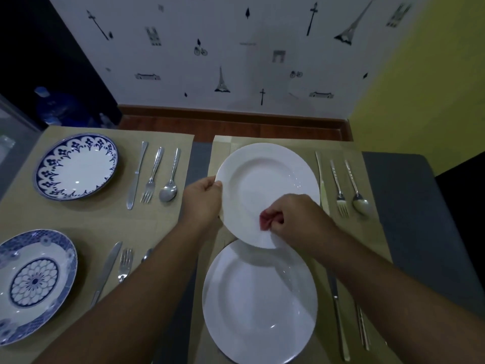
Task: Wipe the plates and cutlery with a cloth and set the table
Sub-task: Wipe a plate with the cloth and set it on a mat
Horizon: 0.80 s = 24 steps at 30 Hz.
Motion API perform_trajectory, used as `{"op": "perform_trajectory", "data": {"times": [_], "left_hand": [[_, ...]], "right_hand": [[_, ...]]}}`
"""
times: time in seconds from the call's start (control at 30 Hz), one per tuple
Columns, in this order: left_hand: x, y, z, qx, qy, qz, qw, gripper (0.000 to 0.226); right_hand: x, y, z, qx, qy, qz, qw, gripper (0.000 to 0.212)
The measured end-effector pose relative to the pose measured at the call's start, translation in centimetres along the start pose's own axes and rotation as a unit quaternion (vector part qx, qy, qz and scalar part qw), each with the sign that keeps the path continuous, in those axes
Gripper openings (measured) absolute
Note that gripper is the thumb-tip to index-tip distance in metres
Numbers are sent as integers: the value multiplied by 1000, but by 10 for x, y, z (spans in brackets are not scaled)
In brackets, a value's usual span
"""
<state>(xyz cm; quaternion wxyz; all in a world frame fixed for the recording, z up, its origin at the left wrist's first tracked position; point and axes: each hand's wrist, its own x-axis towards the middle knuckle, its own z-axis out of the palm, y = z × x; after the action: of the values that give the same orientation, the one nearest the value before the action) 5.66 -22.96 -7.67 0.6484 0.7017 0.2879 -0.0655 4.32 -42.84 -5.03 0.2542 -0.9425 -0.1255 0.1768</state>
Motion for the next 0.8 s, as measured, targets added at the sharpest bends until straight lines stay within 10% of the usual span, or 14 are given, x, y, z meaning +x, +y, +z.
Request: {"op": "perform_trajectory", "data": {"times": [0.8], "left_hand": [[31, 2, 30, -6, 35, -108, 994, 13]], "right_hand": [[30, 35, 2, 92, 129, 6, 987, 26]]}}
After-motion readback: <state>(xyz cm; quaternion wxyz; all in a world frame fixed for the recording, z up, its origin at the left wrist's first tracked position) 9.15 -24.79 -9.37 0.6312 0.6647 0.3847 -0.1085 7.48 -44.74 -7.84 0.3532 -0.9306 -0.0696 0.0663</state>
